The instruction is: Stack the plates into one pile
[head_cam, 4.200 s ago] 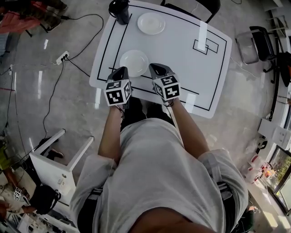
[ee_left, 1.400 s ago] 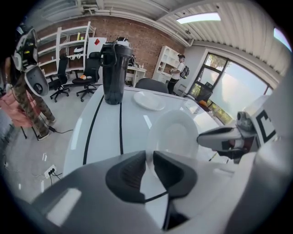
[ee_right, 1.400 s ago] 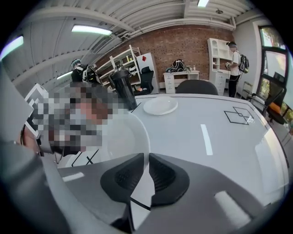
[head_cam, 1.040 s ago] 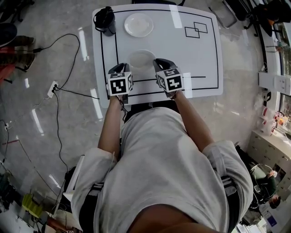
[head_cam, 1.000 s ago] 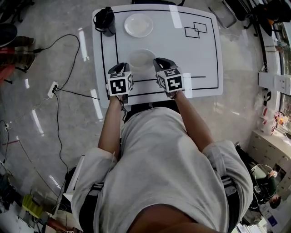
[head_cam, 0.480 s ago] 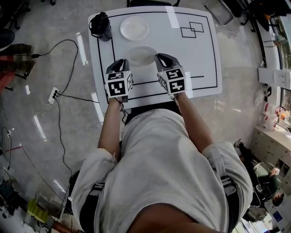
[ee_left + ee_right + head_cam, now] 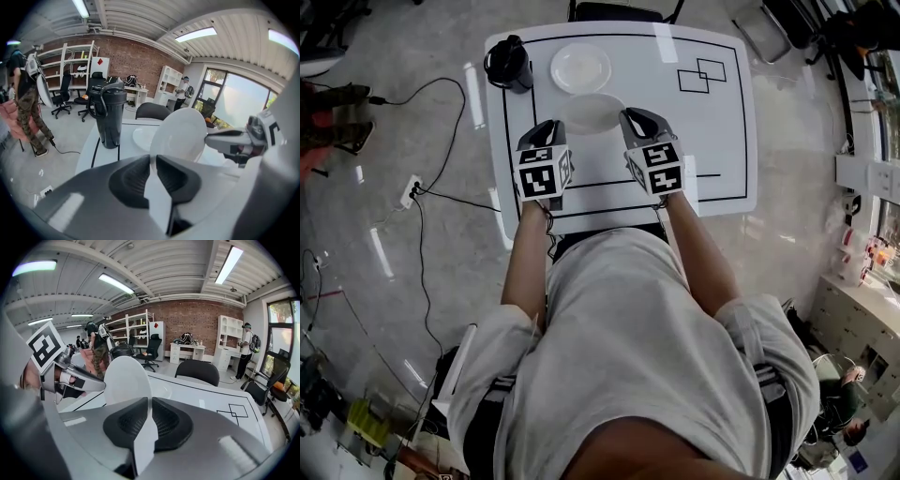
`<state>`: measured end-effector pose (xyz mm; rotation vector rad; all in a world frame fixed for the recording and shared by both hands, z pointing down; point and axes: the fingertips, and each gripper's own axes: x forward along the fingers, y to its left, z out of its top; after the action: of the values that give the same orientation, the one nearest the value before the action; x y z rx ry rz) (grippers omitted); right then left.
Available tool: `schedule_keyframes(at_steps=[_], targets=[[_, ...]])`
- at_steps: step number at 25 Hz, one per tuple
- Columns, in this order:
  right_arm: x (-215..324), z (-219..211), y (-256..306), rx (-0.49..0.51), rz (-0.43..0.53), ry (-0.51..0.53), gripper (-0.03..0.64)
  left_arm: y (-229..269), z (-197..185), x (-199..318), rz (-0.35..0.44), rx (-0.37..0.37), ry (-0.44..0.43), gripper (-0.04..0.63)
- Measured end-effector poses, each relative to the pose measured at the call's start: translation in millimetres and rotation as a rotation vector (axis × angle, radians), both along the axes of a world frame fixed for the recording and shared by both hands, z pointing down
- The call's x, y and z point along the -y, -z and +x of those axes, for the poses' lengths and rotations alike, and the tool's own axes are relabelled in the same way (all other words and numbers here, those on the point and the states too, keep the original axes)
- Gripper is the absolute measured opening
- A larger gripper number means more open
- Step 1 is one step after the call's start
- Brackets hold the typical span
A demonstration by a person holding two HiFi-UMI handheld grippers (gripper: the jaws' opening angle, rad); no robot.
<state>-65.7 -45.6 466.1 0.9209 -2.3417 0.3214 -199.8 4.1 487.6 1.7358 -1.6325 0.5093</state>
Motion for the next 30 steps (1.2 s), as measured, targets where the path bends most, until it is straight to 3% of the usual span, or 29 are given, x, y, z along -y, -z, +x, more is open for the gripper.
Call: schedule_keyframes(at_steps=[21, 26, 30], targets=[[66, -13, -16, 0.009, -0.023, 0.049, 0.029, -10, -13, 63, -0.026, 0.036, 0.067, 0.044], [78, -16, -20, 0.009, -0.035, 0.052, 0.029, -15, -16, 76, -0.039, 0.03, 0.071, 0.044], [90, -18, -27, -0.001, -0.041, 0.054, 0.029, -26, -17, 86, -0.057, -0.019, 0.074, 0.044]])
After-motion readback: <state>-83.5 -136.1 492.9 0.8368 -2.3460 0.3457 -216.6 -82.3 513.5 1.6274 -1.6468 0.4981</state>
